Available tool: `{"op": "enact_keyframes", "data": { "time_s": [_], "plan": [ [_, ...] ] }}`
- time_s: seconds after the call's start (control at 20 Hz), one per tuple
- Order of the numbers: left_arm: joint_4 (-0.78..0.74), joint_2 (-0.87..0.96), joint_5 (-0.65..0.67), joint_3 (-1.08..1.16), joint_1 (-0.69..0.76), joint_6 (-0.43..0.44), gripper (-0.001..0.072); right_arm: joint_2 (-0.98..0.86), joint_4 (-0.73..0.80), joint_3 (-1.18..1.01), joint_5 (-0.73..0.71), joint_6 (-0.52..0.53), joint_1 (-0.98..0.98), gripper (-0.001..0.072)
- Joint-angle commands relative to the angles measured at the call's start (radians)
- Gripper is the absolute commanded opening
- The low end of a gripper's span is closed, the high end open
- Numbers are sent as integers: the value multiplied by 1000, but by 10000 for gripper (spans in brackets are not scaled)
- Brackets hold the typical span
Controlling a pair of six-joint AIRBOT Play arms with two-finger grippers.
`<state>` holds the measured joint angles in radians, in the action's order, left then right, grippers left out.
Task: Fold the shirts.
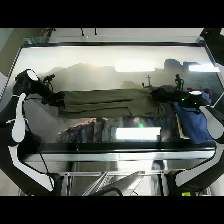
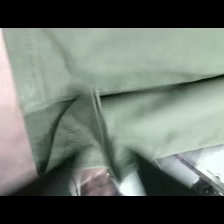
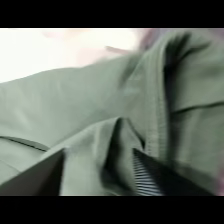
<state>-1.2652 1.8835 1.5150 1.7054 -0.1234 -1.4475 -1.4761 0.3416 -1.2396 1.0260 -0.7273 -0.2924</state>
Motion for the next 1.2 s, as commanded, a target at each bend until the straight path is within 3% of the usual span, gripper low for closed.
{"op": "enact_keyframes", "data": {
  "time_s": [0.0, 0.15, 0.55, 0.6, 0.65, 0.7, 0.75, 0.95, 1.15],
  "plan": [
    [2, 52, 60, 134, -25, -47, 690, 16, 208, -77, 29, -71, -61, 639],
    [8, 51, 48, 244, -39, -107, 689, -1, 275, -82, 57, -97, -73, 665],
    [91, 51, 45, 266, 80, -104, 669, -98, 257, -82, 84, -96, 54, 648],
    [91, 51, 30, 243, 109, -93, 429, -101, 257, -82, 81, -96, 57, 493],
    [91, 51, 8, 218, 137, -76, 163, -101, 256, -84, 82, -96, 57, 275],
    [92, 51, -27, 188, 169, -71, 15, -98, 256, -89, 82, -95, 55, 126],
    [100, 51, -65, 159, 203, -71, 17, -90, 257, -98, 97, -87, 53, 18],
    [280, 52, -317, 13, 362, -43, 17, -21, 236, -201, 259, -102, 42, 17],
    [325, 53, -684, -74, 568, -43, 17, 69, 105, -349, 484, -187, 28, 17]
  ]
}}
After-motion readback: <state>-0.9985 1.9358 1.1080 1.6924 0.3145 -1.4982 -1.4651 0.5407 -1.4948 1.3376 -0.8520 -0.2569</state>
